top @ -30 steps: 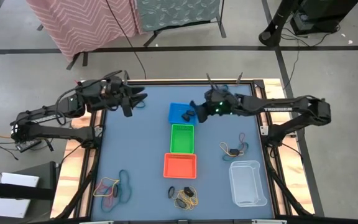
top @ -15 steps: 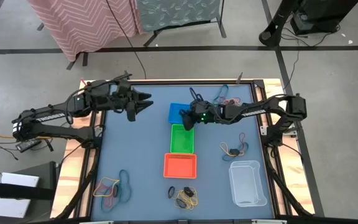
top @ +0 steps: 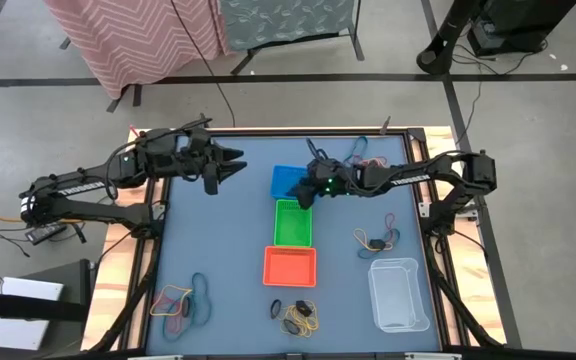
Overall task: Sort rubber bands into baskets
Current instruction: Put the black rubber band into the blue bin
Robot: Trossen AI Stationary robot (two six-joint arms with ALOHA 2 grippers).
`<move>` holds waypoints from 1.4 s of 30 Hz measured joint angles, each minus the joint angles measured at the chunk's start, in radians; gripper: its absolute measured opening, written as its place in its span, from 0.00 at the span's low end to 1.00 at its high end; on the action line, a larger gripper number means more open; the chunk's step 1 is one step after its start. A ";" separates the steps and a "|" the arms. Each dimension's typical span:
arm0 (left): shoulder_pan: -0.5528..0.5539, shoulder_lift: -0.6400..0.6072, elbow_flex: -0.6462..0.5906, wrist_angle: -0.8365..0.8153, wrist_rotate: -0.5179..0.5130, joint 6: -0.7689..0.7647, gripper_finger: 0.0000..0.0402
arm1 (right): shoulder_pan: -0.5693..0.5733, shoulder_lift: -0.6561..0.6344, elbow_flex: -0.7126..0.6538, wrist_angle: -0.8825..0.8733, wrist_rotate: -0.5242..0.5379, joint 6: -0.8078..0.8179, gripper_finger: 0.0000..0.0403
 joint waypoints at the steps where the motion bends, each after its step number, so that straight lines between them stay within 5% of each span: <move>1: 0.000 0.000 0.000 -0.005 0.000 0.000 0.58 | -0.002 -0.012 0.000 0.031 -0.042 0.017 0.76; 6: 0.000 0.000 0.000 -0.052 0.001 0.029 0.58 | 0.051 -0.106 0.001 0.202 -0.329 0.100 0.73; 9: 0.000 0.000 0.000 -0.070 0.001 0.031 0.58 | 0.177 -0.169 0.018 0.165 -0.388 0.121 0.70; 14: 0.000 0.000 0.000 -0.071 0.001 0.031 0.58 | 0.442 -0.189 0.153 -0.180 -0.281 0.024 0.66; 20: 0.000 0.000 0.000 -0.068 0.001 0.031 0.58 | 0.650 -0.041 0.365 -0.592 -0.097 -0.148 0.62; 32: 0.000 0.000 0.000 -0.161 0.030 0.099 0.58 | 0.753 0.344 0.620 -0.649 -0.139 -0.123 0.61; 42: 0.000 0.000 0.000 -0.201 0.029 0.187 0.58 | 0.764 0.503 0.706 -0.692 -0.100 0.049 0.51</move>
